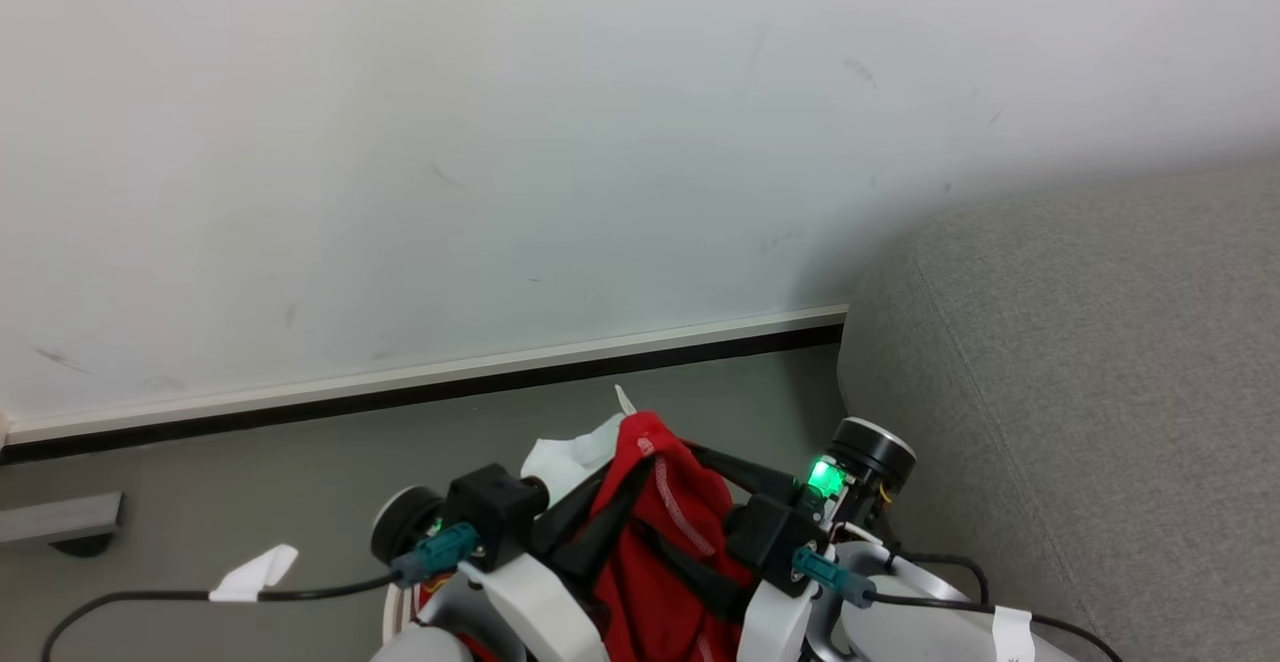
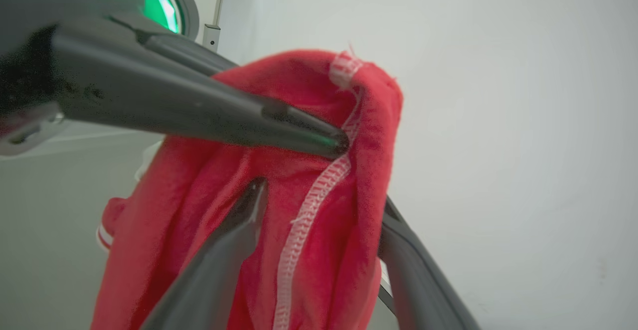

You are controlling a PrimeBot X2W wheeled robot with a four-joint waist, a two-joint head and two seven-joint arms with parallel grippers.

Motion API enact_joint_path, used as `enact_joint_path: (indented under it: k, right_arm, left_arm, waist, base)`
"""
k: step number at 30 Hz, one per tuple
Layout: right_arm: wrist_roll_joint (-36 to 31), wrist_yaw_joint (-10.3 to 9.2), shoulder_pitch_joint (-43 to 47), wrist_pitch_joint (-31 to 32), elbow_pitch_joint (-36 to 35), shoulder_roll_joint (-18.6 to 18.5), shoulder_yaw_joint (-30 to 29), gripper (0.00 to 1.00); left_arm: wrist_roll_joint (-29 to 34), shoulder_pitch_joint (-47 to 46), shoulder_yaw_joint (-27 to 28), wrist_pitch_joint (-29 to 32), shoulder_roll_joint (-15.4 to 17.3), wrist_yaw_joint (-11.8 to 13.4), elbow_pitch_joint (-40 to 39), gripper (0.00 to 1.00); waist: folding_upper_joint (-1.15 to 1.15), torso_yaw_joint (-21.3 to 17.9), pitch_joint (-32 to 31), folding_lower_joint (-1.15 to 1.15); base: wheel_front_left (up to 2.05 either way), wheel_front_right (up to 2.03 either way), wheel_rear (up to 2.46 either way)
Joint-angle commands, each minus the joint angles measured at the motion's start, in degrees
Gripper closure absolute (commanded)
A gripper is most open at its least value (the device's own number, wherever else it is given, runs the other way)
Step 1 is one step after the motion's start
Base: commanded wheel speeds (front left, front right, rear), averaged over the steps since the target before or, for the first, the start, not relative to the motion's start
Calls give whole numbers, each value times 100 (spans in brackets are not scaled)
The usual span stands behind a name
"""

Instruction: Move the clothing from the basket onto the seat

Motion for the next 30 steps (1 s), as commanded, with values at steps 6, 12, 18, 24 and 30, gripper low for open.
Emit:
enact_joint_path:
  k: [6,12,18,24,30]
  right_arm:
    - [727,-13,-199,4,386,64,406,100]
    - [1079,-14,-198,1,329,112,139,100]
    - [845,-14,-133,0,272,66,-685,100]
    - [459,-14,95,0,-9,-88,-1673,100]
    - [126,-14,457,0,-474,-339,-2628,100]
  left_arm:
    - [-112,-124,-83,-141,-138,-102,83,100]
    - [-73,-121,-32,-250,-110,-6,203,24]
    - [-20,-77,18,-425,-108,117,339,0]
    - [-28,16,23,-605,-151,190,481,0]
    - [-10,119,81,-778,-120,302,569,0]
  waist:
    - [0,44,-2,0]
    - [0,33,23,0]
    - [0,10,54,0]
    - [0,-7,89,0]
    - [0,-148,147,0]
  base:
    - [0,0,0]
    - [0,0,0]
    - [0,0,0]
    - [0,0,0]
    - [0,0,0]
